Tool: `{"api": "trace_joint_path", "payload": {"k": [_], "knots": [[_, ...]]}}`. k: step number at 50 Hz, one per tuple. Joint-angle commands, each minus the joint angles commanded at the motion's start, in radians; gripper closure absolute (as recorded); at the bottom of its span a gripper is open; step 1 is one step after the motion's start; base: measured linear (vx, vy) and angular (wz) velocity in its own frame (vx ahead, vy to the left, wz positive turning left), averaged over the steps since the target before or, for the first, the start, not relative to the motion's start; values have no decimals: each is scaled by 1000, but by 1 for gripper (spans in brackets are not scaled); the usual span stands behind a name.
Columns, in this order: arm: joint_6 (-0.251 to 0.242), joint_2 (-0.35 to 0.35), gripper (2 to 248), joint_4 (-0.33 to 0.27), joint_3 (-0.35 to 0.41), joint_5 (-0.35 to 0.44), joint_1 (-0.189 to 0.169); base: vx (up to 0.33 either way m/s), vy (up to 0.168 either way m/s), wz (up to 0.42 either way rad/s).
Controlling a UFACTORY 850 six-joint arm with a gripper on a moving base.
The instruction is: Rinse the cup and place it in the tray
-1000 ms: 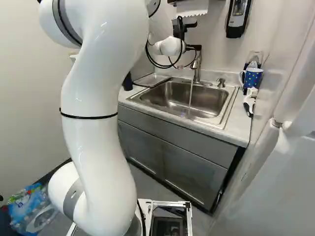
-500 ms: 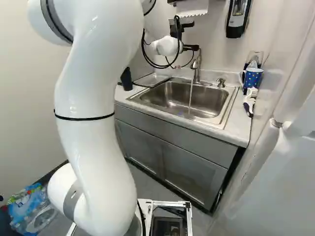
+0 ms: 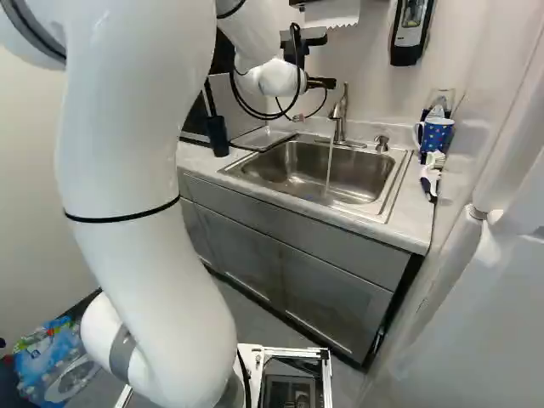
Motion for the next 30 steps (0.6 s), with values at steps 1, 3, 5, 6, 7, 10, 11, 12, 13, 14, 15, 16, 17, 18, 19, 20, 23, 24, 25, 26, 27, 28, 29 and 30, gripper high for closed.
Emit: {"api": "trace_joint_path", "payload": {"k": [1,3,5,6,7,10,11,12,13,14,15,16,17,18,19,20,23,24,25,26,27,28,29,30], "knots": [[0,5,3,0,5,-2,1,0,0,0],[0,14,3,0,16,-5,4,0,0,0],[0,24,3,0,26,-9,7,0,0,0],[0,28,3,0,31,-11,9,0,0,0],[0,33,3,0,37,-14,10,0,0,0],[0,48,3,0,53,-21,15,0,0,0],[0,52,3,0,57,-23,16,0,0,0],[0,56,3,0,62,-26,18,0,0,0],[0,61,3,0,67,-29,20,0,0,0],[0,66,3,0,72,-32,21,0,0,0],[0,70,3,0,77,-35,23,0,0,0],[0,75,3,0,82,-38,24,0,0,0],[0,80,3,0,87,-41,26,0,0,0],[0,84,3,0,92,-44,28,0,0,0],[0,89,3,0,97,-48,29,0,0,0],[0,94,3,0,102,-52,31,0,0,0],[0,108,3,0,117,-64,36,0,0,0],[0,113,3,0,122,-68,38,0,0,0],[0,118,3,0,127,-72,39,0,0,0],[0,122,3,0,133,-76,41,0,0,0],[0,127,3,0,138,-81,42,0,0,0],[0,132,3,0,143,-85,44,0,0,0],[0,137,3,0,148,-90,46,0,0,0],[0,142,3,0,153,-94,47,0,0,0]]}}
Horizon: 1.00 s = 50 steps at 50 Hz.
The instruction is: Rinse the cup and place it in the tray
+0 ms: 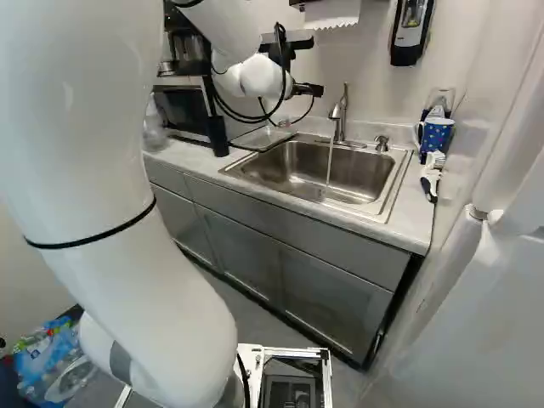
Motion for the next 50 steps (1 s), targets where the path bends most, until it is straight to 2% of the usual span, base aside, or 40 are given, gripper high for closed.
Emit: {"api": "trace_joint_path", "payload": {"k": [18,50], "knots": [[0,72,3,0,74,-86,10,0,0,0],[0,146,3,0,148,-255,-6,0,0,0]]}}
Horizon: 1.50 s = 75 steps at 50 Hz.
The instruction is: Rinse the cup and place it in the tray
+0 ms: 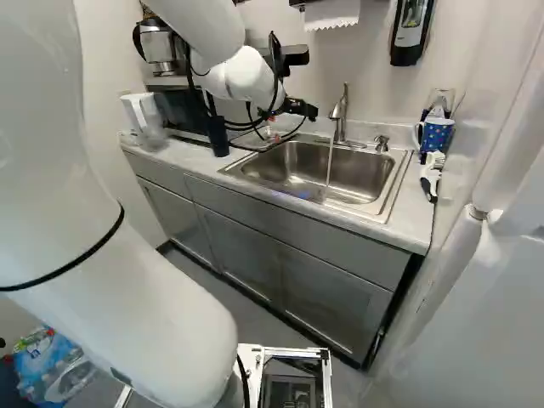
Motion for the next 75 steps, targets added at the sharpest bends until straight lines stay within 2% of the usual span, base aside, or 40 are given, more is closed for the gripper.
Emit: {"api": "trace_joint_path", "payload": {"k": [35,75], "knots": [[0,32,3,0,31,-174,-50,0,0,0],[0,54,3,0,52,-176,-123,0,0,0]]}}
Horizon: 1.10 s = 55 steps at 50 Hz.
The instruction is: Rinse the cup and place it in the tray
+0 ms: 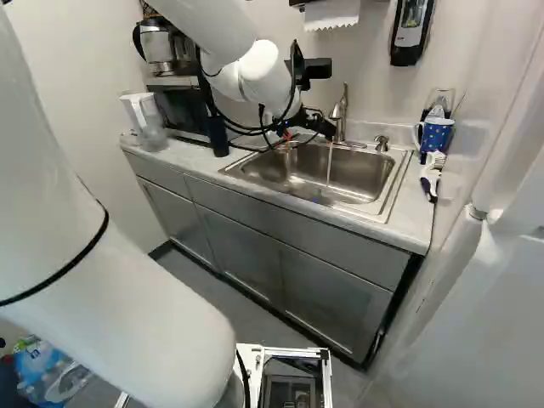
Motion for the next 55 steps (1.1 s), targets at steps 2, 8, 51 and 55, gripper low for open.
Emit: {"api": "trace_joint_path", "payload": {"k": [2,8,51,55], "knots": [[0,1,3,0,1,0,-4,0,0,0],[0,5,3,0,5,0,-13,0,0,0],[0,28,3,0,26,0,21,0,0,0],[0,36,3,0,34,0,34,0,0,0]]}}
